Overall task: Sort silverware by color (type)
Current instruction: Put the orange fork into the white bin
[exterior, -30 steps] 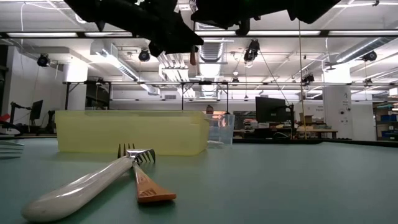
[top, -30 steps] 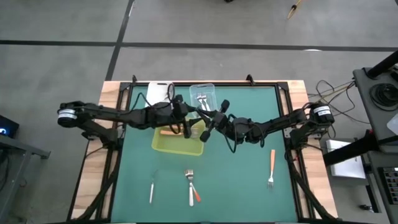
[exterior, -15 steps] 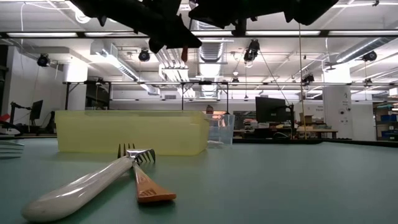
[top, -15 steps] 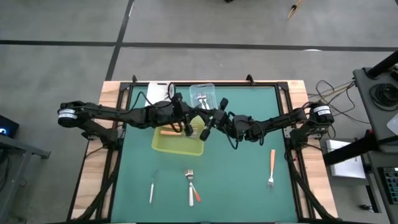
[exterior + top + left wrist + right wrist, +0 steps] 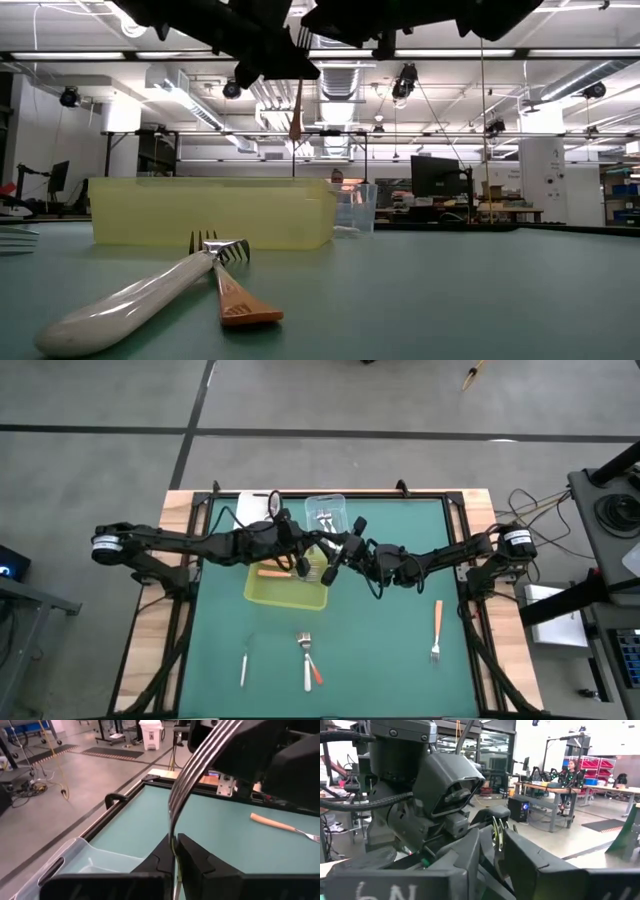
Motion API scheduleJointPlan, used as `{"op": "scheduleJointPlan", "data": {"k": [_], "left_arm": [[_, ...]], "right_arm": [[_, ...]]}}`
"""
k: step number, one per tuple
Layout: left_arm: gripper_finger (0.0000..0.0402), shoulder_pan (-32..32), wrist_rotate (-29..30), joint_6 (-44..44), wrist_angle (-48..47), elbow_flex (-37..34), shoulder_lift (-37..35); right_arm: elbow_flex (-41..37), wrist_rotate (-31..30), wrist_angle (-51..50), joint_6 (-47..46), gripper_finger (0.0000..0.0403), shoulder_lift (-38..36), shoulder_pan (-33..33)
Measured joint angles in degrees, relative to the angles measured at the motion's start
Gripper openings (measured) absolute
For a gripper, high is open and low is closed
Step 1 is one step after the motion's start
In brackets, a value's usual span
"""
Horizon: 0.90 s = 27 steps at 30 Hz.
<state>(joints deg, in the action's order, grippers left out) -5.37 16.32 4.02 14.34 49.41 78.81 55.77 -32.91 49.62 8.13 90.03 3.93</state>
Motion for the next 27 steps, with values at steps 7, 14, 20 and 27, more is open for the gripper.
{"op": "scheduleJointPlan", "data": {"k": [7,14,20,27], "left_arm": [[0.0000,0.00,-0.16,1.22,-0.51,0.00,-0.13],[0.0000,0.00,-0.31,1.52,-0.66,0.00,-0.17],[0.0000,0.00,-0.33,1.66,-0.69,0.00,-0.17],[0.0000,0.02,-0.35,1.57,-0.71,0.00,-0.17]], "right_arm": [[0.00,0.11,0.03,0.89,0.0113,0.01,-0.31],[0.00,0.11,0.09,0.91,0.0130,0.01,-0.31],[0.00,0.07,0.16,1.02,0.0137,0.01,-0.33],[0.11,-0.08,-0.01,1.67,0.0135,0.01,-0.33]]}}
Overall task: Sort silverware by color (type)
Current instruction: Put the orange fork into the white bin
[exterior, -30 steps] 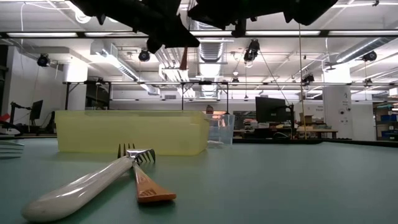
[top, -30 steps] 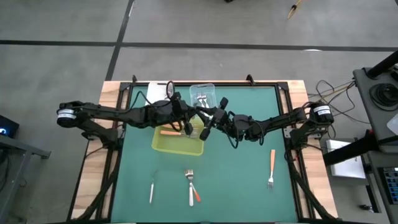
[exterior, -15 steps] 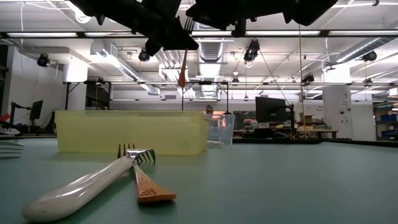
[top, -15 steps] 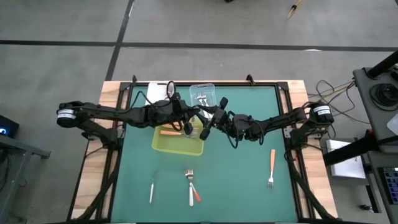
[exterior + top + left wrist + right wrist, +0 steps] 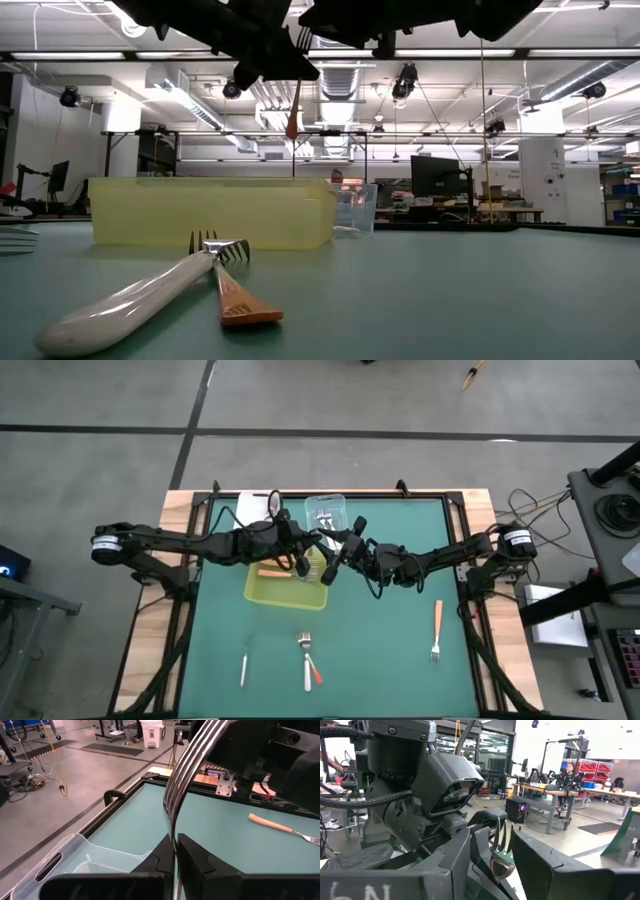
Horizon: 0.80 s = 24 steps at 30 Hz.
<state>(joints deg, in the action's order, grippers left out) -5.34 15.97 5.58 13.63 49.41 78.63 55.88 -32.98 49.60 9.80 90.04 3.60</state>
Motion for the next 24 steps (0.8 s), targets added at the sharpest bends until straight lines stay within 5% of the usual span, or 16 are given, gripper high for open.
{"op": "scheduleJointPlan", "data": {"k": [24], "left_arm": [[0.0000,0.00,1.62,-0.13,-3.72,-0.02,-0.11]], "right_arm": [[0.11,-0.10,-0.81,1.48,0.0135,-0.04,0.00]]}}
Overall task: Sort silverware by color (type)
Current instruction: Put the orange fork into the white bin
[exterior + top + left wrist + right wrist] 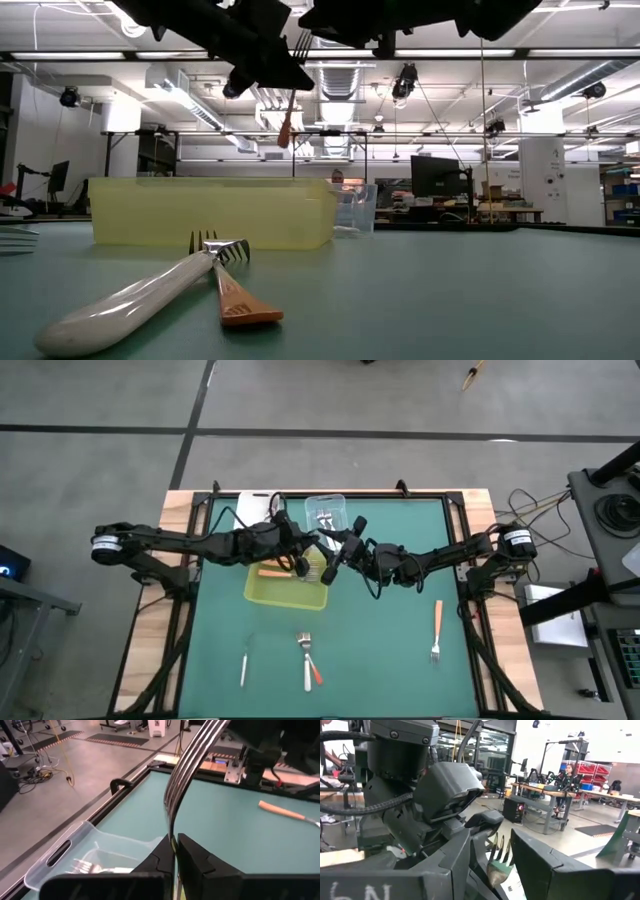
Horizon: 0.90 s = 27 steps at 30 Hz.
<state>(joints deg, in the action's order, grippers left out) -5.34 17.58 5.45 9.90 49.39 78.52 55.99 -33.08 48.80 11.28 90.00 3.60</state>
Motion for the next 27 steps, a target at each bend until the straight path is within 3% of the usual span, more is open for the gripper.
{"op": "scheduleJointPlan", "data": {"k": [27], "left_arm": [[0.0000,-0.69,3.05,5.87,-25.94,-0.02,-15.46]], "right_arm": [[0.02,0.02,-0.53,-0.12,0.0134,-0.39,0.00]]}}
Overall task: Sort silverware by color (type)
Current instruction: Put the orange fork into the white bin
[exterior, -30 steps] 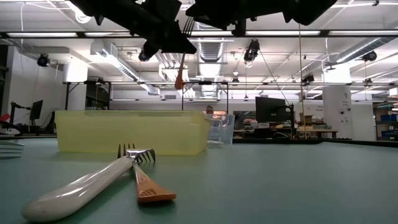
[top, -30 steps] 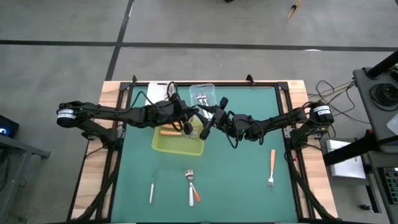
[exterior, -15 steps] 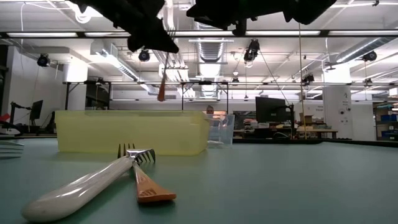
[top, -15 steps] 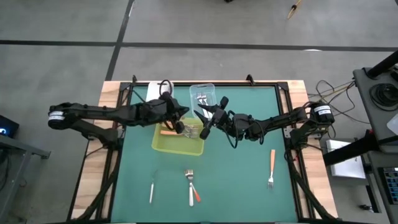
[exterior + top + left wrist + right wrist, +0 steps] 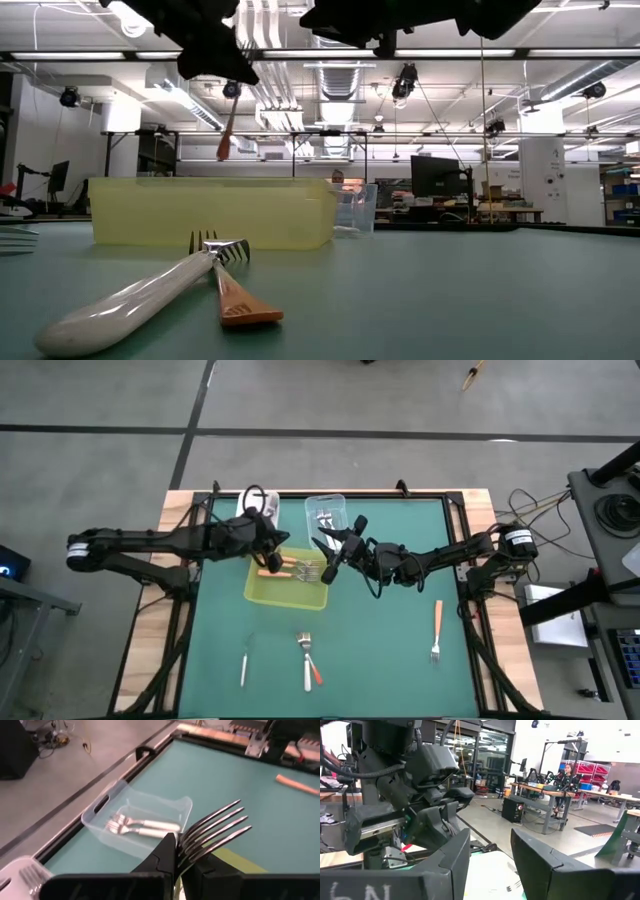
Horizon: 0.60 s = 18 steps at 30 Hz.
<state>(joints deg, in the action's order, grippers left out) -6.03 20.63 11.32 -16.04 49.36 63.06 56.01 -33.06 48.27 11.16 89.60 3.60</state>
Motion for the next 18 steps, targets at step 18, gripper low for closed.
{"op": "scheduleJointPlan", "data": {"k": [18], "left_arm": [[0.0000,-15.32,-12.44,-5.95,-7.64,0.00,-3.46]], "right_arm": [[0.00,0.00,0.00,1.60,0.0134,0.00,-0.08]]}}
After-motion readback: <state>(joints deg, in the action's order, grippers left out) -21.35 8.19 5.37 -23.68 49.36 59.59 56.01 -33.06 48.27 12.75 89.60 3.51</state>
